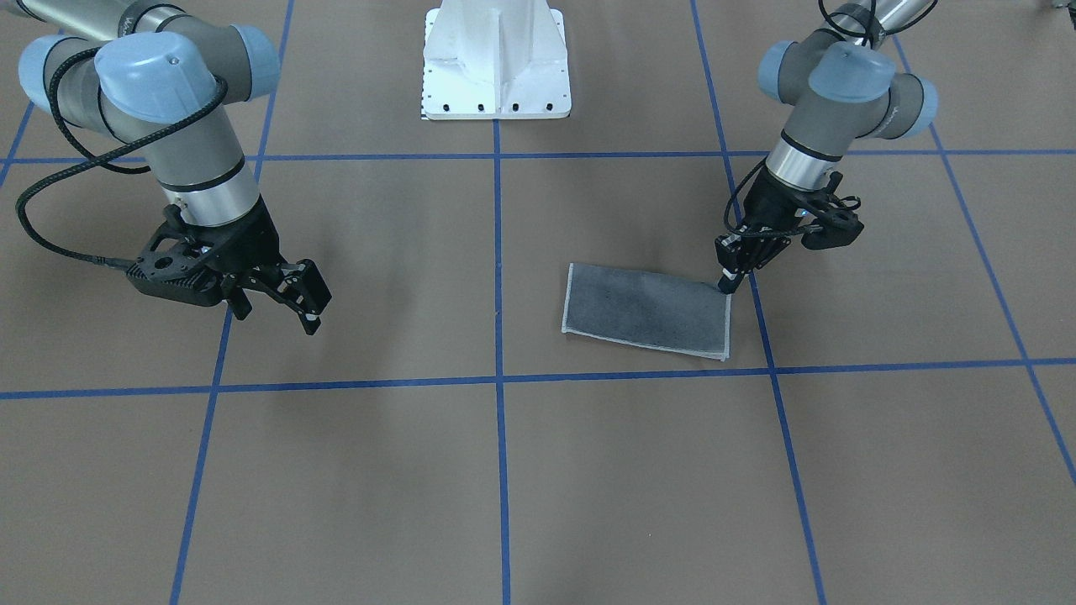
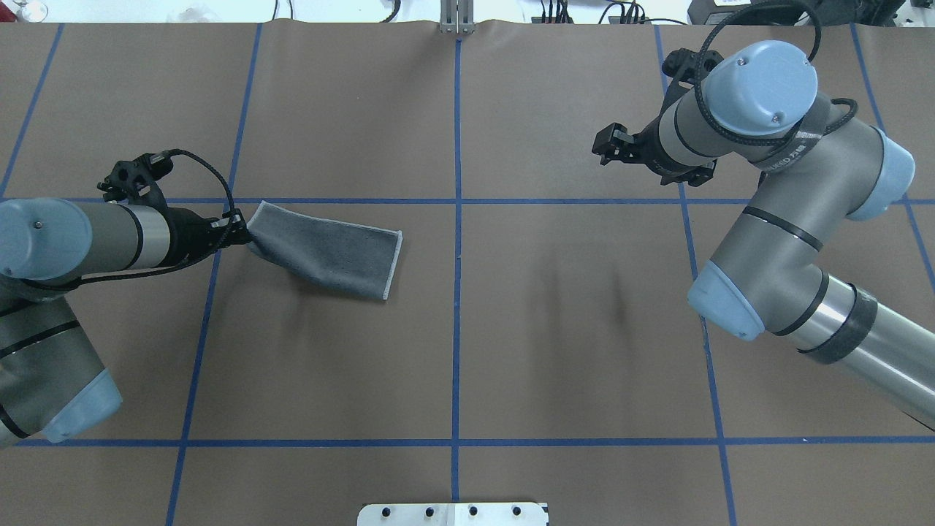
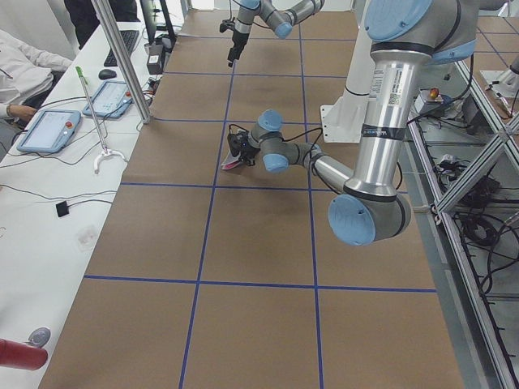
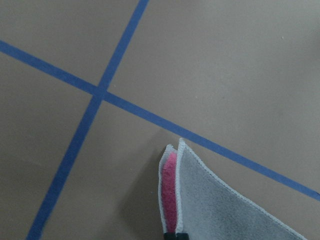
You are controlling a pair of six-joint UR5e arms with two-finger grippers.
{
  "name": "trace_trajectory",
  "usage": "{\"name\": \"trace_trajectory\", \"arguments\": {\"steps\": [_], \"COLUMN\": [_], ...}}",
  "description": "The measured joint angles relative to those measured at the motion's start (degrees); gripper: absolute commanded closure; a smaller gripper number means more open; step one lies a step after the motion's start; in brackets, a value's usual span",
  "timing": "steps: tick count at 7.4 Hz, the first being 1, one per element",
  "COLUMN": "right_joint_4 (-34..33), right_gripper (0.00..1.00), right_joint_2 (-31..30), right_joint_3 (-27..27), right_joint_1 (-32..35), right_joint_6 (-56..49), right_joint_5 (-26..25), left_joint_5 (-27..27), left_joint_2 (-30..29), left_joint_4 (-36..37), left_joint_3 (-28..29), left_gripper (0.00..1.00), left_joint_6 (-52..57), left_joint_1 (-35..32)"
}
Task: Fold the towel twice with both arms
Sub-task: 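Lift the strip end with the left gripper and pull it outward, then swing the held end back over the strip with the left gripper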
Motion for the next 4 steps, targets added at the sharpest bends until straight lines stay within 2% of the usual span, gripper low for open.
{"name": "trace_trajectory", "arguments": {"steps": [4], "right_joint_4": [0.01], "right_gripper": [0.0], "right_joint_2": [0.01], "right_joint_3": [0.07], "right_joint_1": [0.0], "right_joint_6": [0.01], "right_joint_5": [0.06], "left_joint_5": [1.92], "left_joint_2": [-3.83], "left_joint_4": [0.67], "left_joint_3": [0.72], "left_gripper": [1.0], "left_joint_6": [0.32], "left_joint_1": [2.76]}}
